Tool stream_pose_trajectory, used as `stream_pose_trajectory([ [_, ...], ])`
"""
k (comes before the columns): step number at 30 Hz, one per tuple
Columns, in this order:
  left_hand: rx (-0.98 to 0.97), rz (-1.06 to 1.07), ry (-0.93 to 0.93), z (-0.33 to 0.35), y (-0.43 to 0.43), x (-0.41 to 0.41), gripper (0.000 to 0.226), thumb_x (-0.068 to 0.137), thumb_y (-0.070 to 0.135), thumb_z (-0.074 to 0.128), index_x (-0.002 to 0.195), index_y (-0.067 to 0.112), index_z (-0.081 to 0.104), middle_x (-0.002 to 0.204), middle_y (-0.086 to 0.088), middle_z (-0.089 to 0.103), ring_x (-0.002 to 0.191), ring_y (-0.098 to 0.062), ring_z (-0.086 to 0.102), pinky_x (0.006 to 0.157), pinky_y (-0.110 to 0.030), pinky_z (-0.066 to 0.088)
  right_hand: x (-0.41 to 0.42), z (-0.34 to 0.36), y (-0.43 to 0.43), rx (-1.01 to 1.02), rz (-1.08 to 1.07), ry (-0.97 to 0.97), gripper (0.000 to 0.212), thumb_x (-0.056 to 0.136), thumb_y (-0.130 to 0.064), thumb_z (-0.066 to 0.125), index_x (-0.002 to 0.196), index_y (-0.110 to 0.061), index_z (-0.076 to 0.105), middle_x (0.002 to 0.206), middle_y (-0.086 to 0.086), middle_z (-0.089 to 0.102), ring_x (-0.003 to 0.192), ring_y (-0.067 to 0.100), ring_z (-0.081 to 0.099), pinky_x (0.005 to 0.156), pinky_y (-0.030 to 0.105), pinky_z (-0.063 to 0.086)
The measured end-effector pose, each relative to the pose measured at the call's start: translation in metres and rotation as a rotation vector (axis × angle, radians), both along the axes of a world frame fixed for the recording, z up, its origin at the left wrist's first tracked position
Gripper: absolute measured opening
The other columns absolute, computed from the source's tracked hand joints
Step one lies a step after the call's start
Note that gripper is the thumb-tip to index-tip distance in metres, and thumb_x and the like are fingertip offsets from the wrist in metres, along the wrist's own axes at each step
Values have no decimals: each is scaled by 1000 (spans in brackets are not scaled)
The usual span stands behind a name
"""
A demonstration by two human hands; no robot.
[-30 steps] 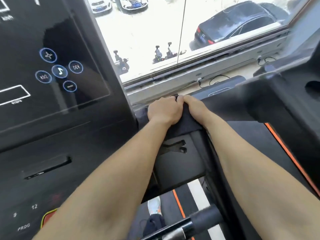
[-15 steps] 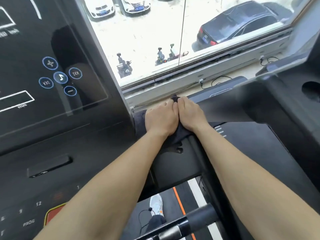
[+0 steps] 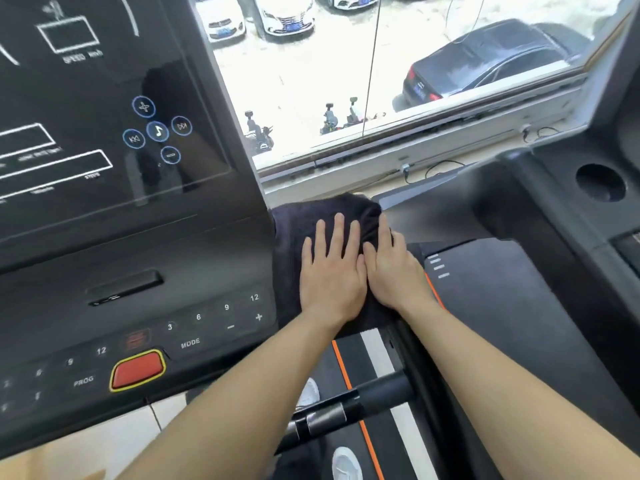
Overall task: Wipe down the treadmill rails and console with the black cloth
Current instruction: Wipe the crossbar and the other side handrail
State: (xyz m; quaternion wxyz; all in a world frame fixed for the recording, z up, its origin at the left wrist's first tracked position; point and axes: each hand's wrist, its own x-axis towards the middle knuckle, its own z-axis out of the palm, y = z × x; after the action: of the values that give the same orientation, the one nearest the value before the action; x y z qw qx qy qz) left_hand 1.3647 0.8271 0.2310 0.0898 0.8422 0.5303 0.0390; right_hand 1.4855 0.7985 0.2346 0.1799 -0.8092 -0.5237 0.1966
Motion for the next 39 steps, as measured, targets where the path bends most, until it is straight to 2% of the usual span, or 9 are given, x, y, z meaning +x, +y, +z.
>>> stream_pose_trajectory([
  [4, -21, 35, -40, -2, 29, 23, 58, 105, 43, 16, 160, 29, 7, 168, 2, 2, 154, -24, -2, 123, -45, 3, 21, 1, 32, 15, -28, 430, 42, 107, -35, 29, 145, -21, 37, 132, 14, 59, 119, 36, 56, 87, 34, 37],
  [11, 18, -30, -6, -4, -43, 15, 60, 104, 43, 17, 160, 24, 10, 168, -5, 5, 154, -29, 1, 123, -48, 9, 18, 3, -43, -3, -38, 453, 42, 106, -37, 31, 148, -30, 34, 137, 8, 57, 123, 30, 53, 86, 31, 33],
  [16, 8, -60, -16, -7, -51, 16, 59, 104, 43, 17, 160, 26, 13, 168, -5, 4, 154, -28, 2, 123, -48, 11, 20, 1, -57, 13, -29, 449, 39, 108, -29, 29, 145, -23, 42, 131, -2, 55, 120, 16, 50, 79, 15, 26],
  [20, -23, -109, -15, 0, -11, 43, 52, 104, 44, 18, 154, 35, 28, 168, 1, -2, 154, -26, -5, 123, -47, 6, 29, -2, -25, 24, -171, 743, 42, 110, -25, 26, 137, -10, 55, 133, 0, 56, 120, 11, 49, 103, 23, 35],
  [26, 41, -140, -42, -6, -50, 47, 46, 105, 44, 24, 143, 31, 47, 168, -3, 9, 154, -27, 1, 123, -47, 9, 28, 12, -62, -56, -297, 920, 41, 110, -30, 30, 139, -12, 53, 122, -4, 52, 113, 6, 46, 78, 7, 40],
  [29, -19, -40, -138, -14, -104, 51, 49, 104, 42, 29, 148, 26, 45, 167, -9, 13, 154, -29, 9, 122, -46, 15, 25, 16, -105, -71, -336, 1010, 31, 110, -28, 32, 132, -20, 52, 110, -6, 56, 94, 0, 52, 59, -2, 39],
  [32, -102, 41, -302, -11, -150, 49, 54, 103, 37, 31, 153, 16, 36, 166, -15, 11, 153, -32, 12, 120, -47, 22, 21, 18, -138, -53, -331, 1029, 24, 110, -21, 34, 118, -30, 55, 98, -18, 61, 77, -15, 58, 60, -2, 41],
  [35, -336, 209, -542, 8, -186, 44, 59, 102, 27, 41, 156, 9, 23, 167, -8, 2, 151, -24, 13, 118, -42, 28, 20, 23, -160, -13, -261, 930, 33, 107, -7, 38, 125, -29, 54, 116, -19, 60, 88, -20, 58, 70, -6, 37],
  [39, -518, 470, -359, 20, -175, 50, 50, 104, 37, 25, 147, 12, 33, 147, -17, 39, 127, -36, 47, 101, -46, 42, 22, 23, -161, 57, -249, 850, 45, 101, -1, 46, 144, -15, 49, 131, -8, 50, 96, -30, 45, 74, -10, 29],
])
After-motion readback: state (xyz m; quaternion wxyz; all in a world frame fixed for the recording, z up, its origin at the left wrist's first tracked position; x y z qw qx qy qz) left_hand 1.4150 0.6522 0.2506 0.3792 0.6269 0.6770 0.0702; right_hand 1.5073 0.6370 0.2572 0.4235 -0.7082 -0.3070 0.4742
